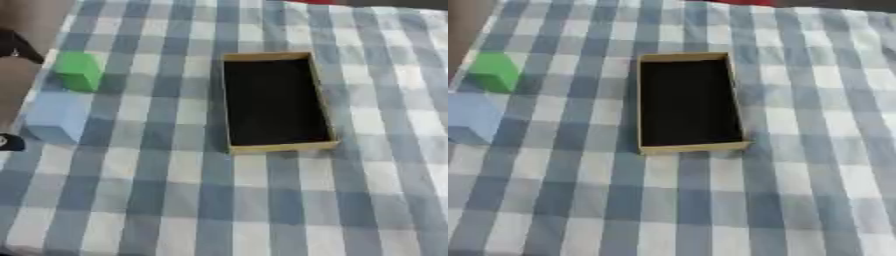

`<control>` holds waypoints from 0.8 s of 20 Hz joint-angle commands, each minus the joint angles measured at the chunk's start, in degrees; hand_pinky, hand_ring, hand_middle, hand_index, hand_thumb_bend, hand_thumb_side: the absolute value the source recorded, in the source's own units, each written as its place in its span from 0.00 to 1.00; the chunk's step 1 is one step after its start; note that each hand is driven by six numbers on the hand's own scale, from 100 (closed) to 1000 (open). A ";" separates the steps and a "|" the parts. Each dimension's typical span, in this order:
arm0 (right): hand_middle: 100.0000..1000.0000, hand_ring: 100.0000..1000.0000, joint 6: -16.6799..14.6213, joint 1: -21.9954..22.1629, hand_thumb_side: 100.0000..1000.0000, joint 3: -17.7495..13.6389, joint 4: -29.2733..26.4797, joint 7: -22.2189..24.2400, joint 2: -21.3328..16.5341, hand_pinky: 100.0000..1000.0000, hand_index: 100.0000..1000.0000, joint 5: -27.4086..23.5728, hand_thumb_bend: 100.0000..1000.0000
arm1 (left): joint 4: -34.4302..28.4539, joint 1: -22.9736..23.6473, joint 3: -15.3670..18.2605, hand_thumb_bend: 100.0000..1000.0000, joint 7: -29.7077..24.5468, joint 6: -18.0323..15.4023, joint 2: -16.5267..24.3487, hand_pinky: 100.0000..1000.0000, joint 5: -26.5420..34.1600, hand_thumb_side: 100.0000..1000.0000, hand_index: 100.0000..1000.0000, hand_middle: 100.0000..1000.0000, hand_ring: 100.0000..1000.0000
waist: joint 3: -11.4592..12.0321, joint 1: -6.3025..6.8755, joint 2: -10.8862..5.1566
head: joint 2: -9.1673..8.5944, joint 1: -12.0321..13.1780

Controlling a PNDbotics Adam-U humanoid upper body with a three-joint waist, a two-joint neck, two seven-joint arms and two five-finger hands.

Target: Pick up objects on the table and place them in the box.

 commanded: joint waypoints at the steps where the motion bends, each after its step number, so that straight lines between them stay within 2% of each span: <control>1: 0.79 0.78 -0.06 -0.71 1.00 -0.30 -0.95 0.25 -1.99 0.81 0.79 -0.13 0.00 | 0.65 -1.36 -0.34 0.61 -1.22 0.53 2.31 0.85 0.54 0.23 0.92 0.82 0.88 | -0.13 0.16 -0.84 | 0.12 0.27; 10: 0.79 0.78 -0.04 -0.73 1.00 -0.31 -0.95 0.14 -1.88 0.81 0.79 -0.23 0.00 | 4.28 -3.74 -2.33 0.55 -3.16 1.99 1.81 0.84 2.23 0.19 0.91 0.81 0.87 | -0.50 0.27 -0.52 | -0.39 0.84; 16: 0.79 0.78 -0.03 -0.82 1.00 -0.31 -0.95 0.04 -1.78 0.81 0.79 -0.29 0.00 | 7.27 -5.49 -3.70 0.53 -4.24 3.06 1.05 0.84 3.12 0.21 0.89 0.80 0.87 | -0.75 0.22 -0.35 | -0.61 1.02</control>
